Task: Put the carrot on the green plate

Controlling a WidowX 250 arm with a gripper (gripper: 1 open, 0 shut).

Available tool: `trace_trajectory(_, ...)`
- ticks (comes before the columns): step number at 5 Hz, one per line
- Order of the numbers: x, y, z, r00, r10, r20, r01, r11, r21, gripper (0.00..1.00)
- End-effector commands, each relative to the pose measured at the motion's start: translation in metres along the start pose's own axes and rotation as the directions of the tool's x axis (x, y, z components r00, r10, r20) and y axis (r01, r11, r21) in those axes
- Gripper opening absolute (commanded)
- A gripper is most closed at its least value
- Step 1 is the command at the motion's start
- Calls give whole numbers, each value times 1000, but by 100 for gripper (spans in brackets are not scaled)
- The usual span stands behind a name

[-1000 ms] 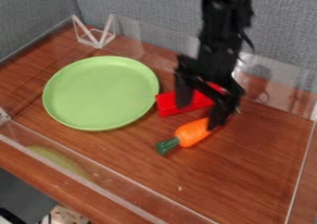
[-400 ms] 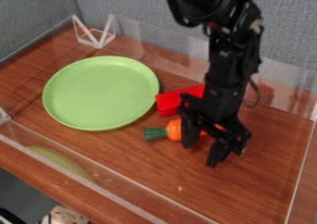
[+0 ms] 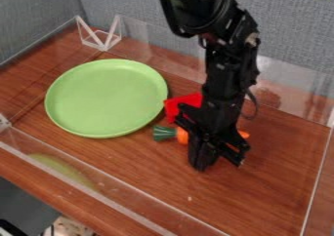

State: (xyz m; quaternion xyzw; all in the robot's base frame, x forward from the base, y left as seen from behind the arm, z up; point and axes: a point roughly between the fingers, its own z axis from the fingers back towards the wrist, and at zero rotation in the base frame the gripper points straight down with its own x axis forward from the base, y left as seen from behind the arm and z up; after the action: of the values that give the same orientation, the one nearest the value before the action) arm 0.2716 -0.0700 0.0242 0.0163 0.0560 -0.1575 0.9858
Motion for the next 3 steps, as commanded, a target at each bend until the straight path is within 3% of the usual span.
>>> trace_trajectory(1, 11, -6, 29, 995, -59, 76, 58, 998, 26, 0)
trace_trajectory(2, 10, -9, 53, 990, -100, 99, 95, 994, 53, 100)
trace_trajectory(3, 12, -9, 67, 981, -142, 131, 135, 989, 61, 100)
